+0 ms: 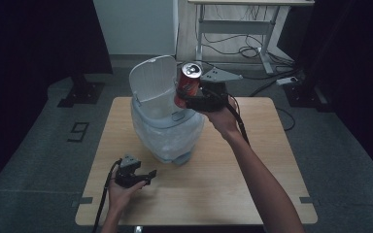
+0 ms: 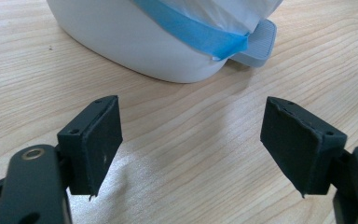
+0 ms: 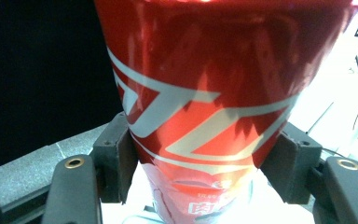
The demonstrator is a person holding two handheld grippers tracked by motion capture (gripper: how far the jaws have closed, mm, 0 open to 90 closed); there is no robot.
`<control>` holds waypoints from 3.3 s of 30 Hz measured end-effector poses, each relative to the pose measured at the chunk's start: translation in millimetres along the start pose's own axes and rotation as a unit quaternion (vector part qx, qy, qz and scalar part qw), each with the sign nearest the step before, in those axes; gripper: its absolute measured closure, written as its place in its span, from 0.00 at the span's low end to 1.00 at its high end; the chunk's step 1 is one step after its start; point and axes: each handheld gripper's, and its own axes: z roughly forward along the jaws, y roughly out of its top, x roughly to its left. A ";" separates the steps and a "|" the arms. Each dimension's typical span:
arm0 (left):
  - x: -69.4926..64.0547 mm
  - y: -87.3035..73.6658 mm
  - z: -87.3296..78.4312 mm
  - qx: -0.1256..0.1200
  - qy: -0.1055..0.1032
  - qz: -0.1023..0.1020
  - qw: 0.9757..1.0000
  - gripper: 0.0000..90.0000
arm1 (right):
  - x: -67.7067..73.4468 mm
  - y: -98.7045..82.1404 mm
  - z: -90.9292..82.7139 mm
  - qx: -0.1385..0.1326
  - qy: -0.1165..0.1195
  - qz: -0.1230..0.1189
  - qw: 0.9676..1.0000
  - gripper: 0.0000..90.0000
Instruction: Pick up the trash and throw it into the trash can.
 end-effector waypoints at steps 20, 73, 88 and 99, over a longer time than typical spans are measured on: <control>3.0 0.2 -4.8 -0.014 -0.014 -0.020 1.000 0.23 | 0.5 1.8 35.5 0.014 0.009 0.000 1.000 0.38; 3.8 -1.0 -2.4 -0.019 -0.007 -0.020 1.000 0.24 | -64.3 -96.5 -94.1 0.017 -0.049 0.039 0.998 0.19; 4.1 -0.8 -4.0 -0.025 -0.005 -0.022 0.999 0.24 | -66.0 -210.8 -154.4 0.055 -0.083 0.066 0.993 0.20; 2.4 -0.6 -5.3 -0.031 -0.003 -0.023 0.999 0.24 | -60.3 -257.9 -165.1 0.090 -0.084 0.083 0.989 0.20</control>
